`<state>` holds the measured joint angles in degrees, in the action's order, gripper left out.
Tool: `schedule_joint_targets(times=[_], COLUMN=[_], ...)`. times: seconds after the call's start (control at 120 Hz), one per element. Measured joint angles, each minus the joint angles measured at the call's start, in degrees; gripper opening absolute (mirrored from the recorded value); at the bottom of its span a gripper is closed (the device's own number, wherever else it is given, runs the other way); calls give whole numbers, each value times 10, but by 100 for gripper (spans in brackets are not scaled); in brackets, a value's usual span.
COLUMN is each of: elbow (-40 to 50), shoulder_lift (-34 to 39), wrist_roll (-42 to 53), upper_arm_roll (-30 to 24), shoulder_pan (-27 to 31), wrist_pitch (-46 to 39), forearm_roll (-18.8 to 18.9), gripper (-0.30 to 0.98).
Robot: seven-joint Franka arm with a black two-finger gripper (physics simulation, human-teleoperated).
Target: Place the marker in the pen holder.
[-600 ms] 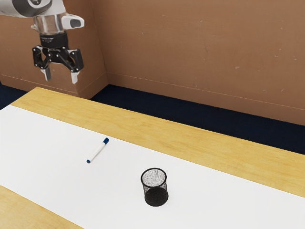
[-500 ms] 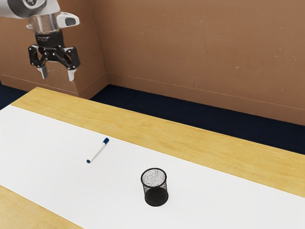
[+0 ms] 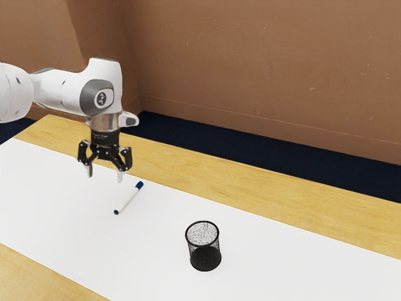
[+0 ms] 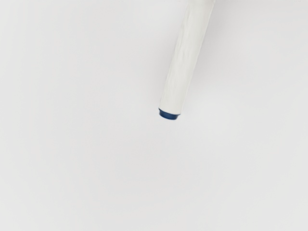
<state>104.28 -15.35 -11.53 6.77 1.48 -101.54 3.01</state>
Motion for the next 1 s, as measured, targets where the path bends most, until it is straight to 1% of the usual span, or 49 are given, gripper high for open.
schedule_joint_targets(times=[0.1,0.208,0.383,0.658,1.0], elbow=[-6,-48,-71,-101,-101], shoulder_lift=[-44,-99,-145,-188,-204], wrist_roll=[6,15,34,58,81], upper_arm_roll=[0,-1,-1,-1,-1], shoulder_pan=[0,1,1,1,1], wrist_pitch=[-41,-73,-120,-155,-183], forearm_roll=[-1,-1,-4,-7,-16], gripper=[68,68,68,68,68])
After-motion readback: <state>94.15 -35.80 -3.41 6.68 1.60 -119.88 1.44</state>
